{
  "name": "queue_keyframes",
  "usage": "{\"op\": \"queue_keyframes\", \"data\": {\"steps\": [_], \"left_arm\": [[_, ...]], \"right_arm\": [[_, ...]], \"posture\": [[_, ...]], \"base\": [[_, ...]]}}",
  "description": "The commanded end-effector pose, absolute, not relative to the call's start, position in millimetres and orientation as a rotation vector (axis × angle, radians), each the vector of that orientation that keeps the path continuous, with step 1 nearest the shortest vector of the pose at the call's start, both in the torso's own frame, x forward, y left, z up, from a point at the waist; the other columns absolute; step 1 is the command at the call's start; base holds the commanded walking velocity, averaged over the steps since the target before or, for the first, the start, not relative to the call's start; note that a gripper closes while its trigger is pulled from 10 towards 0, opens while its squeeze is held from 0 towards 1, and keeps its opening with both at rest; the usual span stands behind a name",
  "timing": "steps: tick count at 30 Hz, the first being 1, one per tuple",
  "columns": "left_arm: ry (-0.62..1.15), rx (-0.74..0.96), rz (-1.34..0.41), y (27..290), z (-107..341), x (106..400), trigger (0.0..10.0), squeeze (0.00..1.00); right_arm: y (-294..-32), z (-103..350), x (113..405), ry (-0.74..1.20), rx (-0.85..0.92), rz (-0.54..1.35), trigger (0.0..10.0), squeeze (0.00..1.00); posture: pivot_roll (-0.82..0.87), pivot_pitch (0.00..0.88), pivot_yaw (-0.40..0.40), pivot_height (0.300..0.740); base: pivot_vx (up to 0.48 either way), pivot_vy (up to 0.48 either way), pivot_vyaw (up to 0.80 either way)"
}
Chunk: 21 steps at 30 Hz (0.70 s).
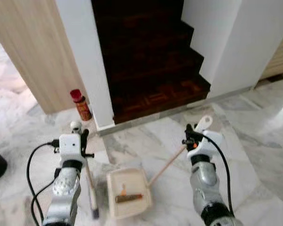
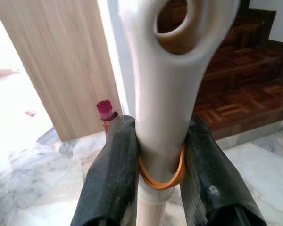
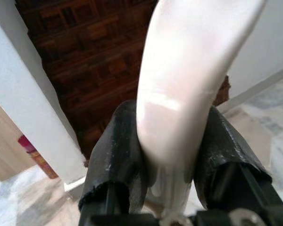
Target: Sweep floor
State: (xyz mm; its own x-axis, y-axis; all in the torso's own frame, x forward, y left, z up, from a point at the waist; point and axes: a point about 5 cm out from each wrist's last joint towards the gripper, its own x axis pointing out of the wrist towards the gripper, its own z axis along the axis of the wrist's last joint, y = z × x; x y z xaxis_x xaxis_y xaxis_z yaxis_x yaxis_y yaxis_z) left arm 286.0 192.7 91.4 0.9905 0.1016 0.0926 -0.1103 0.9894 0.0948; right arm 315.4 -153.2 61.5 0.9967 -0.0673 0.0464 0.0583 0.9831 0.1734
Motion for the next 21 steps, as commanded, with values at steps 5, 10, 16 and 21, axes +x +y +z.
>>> {"op": "queue_keyframes", "data": {"steps": [5, 10, 16, 21], "left_arm": [[-0.133, 0.106, 0.104, 195.3, 100.9, 287.2, 10.0, 0.0], [-0.132, 0.11, 0.104, 195.2, 100.7, 287.3, 10.0, 0.0], [-0.133, 0.108, 0.104, 195.2, 101.2, 287.4, 10.0, 0.0], [-0.132, 0.11, 0.104, 195.2, 101.1, 287.2, 10.0, 0.0]], "right_arm": [[-148.5, 73.1, 321.3, -0.104, 0.176, -0.045, 10.0, 0.0], [-148.2, 72.5, 321.0, -0.102, 0.179, -0.042, 10.0, 0.0], [-147.8, 72.4, 321.0, -0.1, 0.177, -0.041, 10.0, 0.0], [-147.5, 72.4, 320.9, -0.101, 0.179, -0.038, 10.0, 0.0]], "posture": [[0.16, 0.012, 0.027, 0.74], [0.16, 0.013, 0.027, 0.74], [0.16, 0.021, 0.027, 0.74], [0.16, 0.021, 0.027, 0.74]], "base": [[0.0, 0.291, 0.0], [0.0, 0.29, 0.0], [0.0, 0.29, 0.0], [0.0, 0.289, 0.0]]}}
